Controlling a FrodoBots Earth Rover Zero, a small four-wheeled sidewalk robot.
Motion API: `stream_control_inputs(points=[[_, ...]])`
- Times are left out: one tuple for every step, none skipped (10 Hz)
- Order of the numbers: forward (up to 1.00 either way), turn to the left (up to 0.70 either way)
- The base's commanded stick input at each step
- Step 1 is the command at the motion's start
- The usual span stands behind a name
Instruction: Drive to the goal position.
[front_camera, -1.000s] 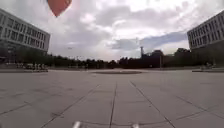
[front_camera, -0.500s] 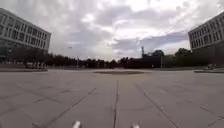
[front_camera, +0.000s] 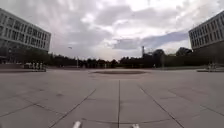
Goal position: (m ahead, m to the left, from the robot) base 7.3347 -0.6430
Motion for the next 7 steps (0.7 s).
stream_control_inputs(points=[[0.7, 0.0], [0.7, 0.0], [0.7, 0.0], [0.7, 0.0], [0.7, -0.02], [0.7, -0.07], [0.7, -0.26]])
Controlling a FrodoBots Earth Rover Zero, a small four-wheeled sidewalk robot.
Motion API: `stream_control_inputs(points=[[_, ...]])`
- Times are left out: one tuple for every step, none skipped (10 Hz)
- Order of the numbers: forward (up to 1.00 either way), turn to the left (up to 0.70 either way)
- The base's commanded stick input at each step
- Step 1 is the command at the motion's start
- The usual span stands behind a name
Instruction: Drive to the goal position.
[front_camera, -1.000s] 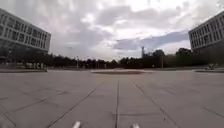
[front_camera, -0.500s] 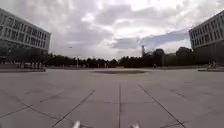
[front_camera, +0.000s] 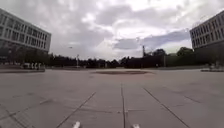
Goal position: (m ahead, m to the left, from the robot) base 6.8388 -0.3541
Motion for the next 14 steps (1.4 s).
stream_control_inputs(points=[[0.7, -0.22], [0.7, -0.12], [0.7, -0.04], [0.7, 0.0], [0.7, 0.0], [0.7, 0.0], [0.7, 0.0], [0.7, 0.0], [0.7, 0.0], [0.7, 0.0], [0.7, 0.0], [0.7, 0.0], [0.7, 0.0], [0.7, 0.0]])
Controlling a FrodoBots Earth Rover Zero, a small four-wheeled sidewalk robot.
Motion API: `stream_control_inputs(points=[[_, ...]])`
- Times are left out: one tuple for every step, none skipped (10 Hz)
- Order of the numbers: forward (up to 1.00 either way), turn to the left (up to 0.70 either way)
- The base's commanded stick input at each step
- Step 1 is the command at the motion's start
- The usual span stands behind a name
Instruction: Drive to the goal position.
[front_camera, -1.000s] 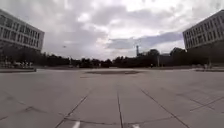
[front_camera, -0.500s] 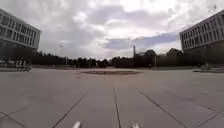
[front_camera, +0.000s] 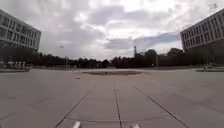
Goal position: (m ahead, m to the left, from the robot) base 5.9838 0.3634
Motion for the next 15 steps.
stream_control_inputs(points=[[0.7, 0.0], [0.7, 0.0], [0.7, 0.0], [0.7, 0.0], [0.7, 0.0], [0.7, 0.02], [0.7, 0.15], [0.7, 0.34], [0.7, 0.19], [0.7, 0.02], [0.7, 0.0], [0.7, 0.0], [0.7, 0.0], [0.7, 0.0], [0.7, 0.0]])
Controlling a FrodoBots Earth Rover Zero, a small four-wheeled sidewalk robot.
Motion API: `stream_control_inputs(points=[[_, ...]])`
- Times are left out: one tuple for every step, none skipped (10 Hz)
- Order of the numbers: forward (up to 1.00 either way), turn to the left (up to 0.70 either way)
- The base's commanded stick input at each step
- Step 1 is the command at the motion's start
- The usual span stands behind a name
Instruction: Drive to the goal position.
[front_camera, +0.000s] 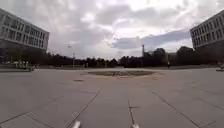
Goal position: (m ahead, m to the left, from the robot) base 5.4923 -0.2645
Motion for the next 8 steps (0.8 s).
stream_control_inputs(points=[[0.7, 0.0], [0.7, 0.0], [0.7, 0.0], [0.7, 0.0], [0.7, 0.0], [0.7, 0.0], [0.7, 0.0], [0.7, 0.0]])
